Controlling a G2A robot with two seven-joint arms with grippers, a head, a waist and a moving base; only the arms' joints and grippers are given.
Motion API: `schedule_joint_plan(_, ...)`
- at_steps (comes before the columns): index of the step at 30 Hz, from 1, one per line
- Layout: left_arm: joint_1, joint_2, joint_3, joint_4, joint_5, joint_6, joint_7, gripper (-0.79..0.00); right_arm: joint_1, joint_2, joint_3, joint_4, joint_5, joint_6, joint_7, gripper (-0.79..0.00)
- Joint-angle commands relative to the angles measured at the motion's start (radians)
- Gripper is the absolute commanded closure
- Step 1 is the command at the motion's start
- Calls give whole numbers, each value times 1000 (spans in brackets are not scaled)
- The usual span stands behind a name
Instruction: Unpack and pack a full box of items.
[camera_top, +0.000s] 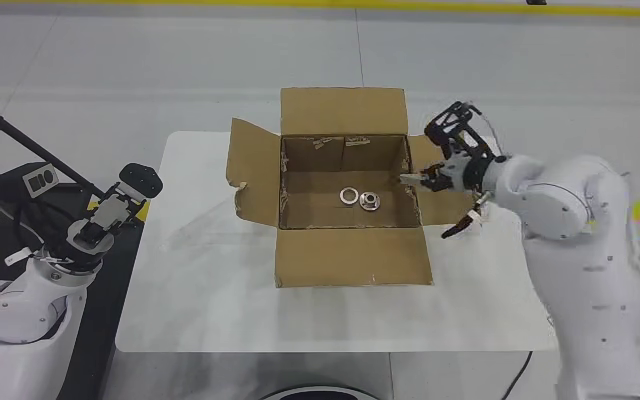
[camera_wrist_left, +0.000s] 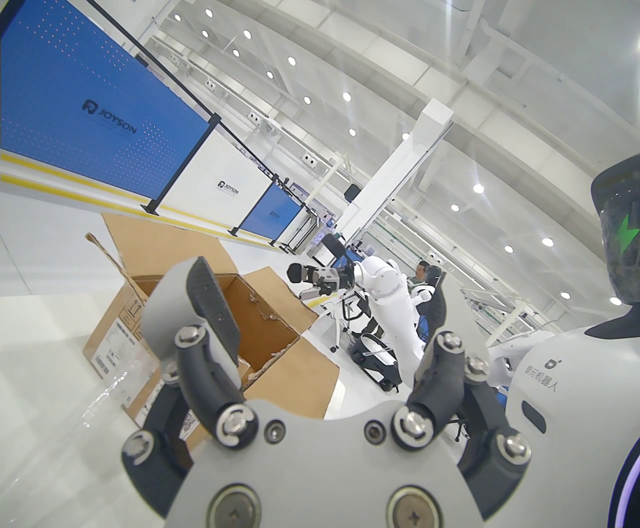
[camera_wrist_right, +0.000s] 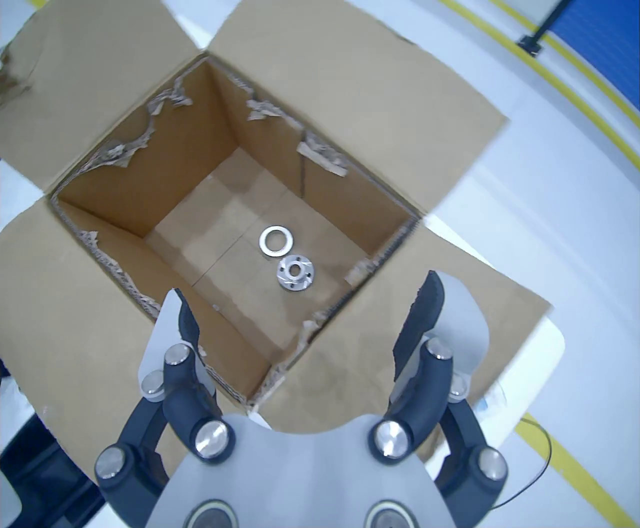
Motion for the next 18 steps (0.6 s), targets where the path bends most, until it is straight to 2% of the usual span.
schedule_joint_plan(1,0,0,0,0,0,0,0,-785,-59,7,72,-36,-63,118,-17,-785)
schedule_joint_plan(3,0,0,0,0,0,0,0,-785,-114,14,142,-55,-139,260,-27,-785)
schedule_joint_plan(6,0,0,0,0,0,0,0,-785,-167,21,208,-38,-197,382,4,-785)
schedule_joint_plan(8,0,0,0,0,0,0,0,-785,-178,23,238,7,-182,401,23,-785)
schedule_joint_plan(11,0,0,0,0,0,0,0,-785,-162,27,253,109,-141,375,44,-785)
schedule_joint_plan(18,0,0,0,0,0,0,0,-785,-36,22,173,396,-76,293,50,-785)
